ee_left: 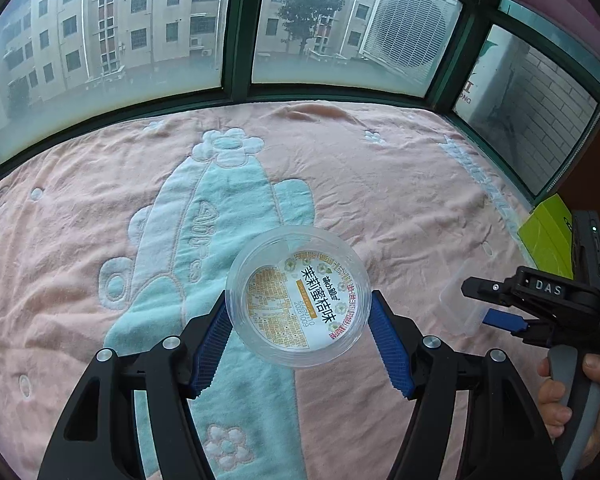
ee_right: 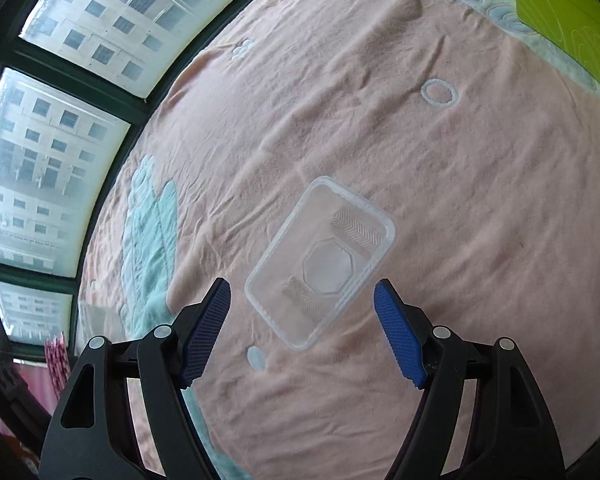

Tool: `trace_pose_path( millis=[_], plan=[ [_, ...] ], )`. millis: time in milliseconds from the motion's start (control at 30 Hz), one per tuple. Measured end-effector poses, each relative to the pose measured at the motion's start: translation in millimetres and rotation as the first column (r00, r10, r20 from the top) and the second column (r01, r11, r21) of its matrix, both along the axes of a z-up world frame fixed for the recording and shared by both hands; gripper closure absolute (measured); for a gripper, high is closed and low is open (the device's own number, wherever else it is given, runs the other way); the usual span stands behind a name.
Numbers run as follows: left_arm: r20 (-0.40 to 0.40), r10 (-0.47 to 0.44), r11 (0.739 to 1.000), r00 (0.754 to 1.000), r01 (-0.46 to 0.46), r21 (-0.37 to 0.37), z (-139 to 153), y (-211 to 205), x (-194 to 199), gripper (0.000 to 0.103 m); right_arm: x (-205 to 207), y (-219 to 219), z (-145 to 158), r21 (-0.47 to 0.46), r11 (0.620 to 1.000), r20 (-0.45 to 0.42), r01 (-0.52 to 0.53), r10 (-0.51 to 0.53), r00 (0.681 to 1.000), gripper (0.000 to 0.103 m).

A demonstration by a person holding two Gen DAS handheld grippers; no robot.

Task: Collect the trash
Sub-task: 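Grasp the round labelled cup with the left tool while the right tool grasps the clear rectangular container, then carry both items to the wastebasket and drop the clear container in with the right tool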

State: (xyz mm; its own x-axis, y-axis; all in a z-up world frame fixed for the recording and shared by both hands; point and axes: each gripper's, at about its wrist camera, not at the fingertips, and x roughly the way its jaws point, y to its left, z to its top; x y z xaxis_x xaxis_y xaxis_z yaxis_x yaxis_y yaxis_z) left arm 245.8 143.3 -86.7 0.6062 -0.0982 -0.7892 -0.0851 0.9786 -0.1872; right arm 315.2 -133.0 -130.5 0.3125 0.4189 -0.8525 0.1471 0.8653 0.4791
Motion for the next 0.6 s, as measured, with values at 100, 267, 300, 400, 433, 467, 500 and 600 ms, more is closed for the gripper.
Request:
trace_pose_path(
  millis=[100,267,300,400,433,467,500,600],
  plan=[
    [0.001,0.004,1.0,1.0,-0.004,-0.013,-1,4,-2,0.038,7,1,-5,-0.017,1.0,-0.009,0.023,-0.024,1.0,0.031],
    [-0.001,0.003,1.0,1.0,-0.003,-0.022,-4,6,-4,0.038,15,3,-11,-0.059,0.997,-0.016,0.045,-0.046,0.999,0.031],
    [-0.001,0.003,1.0,1.0,-0.003,-0.022,-4,5,-5,0.038,18,6,-9,-0.079,0.996,-0.013,0.043,-0.044,0.999,0.032],
    [-0.007,0.002,1.0,1.0,-0.002,-0.025,-6,3,-5,0.038,24,13,-8,-0.137,0.99,-0.011,0.026,-0.027,1.0,0.039],
    [-0.008,0.002,1.0,1.0,-0.002,-0.025,-6,2,-6,0.038,27,15,-8,-0.154,0.988,-0.008,0.017,-0.019,1.0,0.042],
    [-0.009,0.002,1.0,1.0,-0.002,-0.027,-6,1,-5,0.038,27,16,-7,-0.163,0.987,-0.002,0.007,-0.007,1.0,0.043],
    [-0.009,0.002,1.0,1.0,-0.002,-0.03,-6,1,-6,0.038,26,18,-7,-0.174,0.985,0.006,-0.001,0.002,1.0,0.043],
    [-0.009,-0.003,0.999,1.0,0.003,-0.033,-5,-3,-8,0.038,19,17,-1,-0.216,0.976,0.049,-0.019,0.03,0.998,0.044]
  ],
)
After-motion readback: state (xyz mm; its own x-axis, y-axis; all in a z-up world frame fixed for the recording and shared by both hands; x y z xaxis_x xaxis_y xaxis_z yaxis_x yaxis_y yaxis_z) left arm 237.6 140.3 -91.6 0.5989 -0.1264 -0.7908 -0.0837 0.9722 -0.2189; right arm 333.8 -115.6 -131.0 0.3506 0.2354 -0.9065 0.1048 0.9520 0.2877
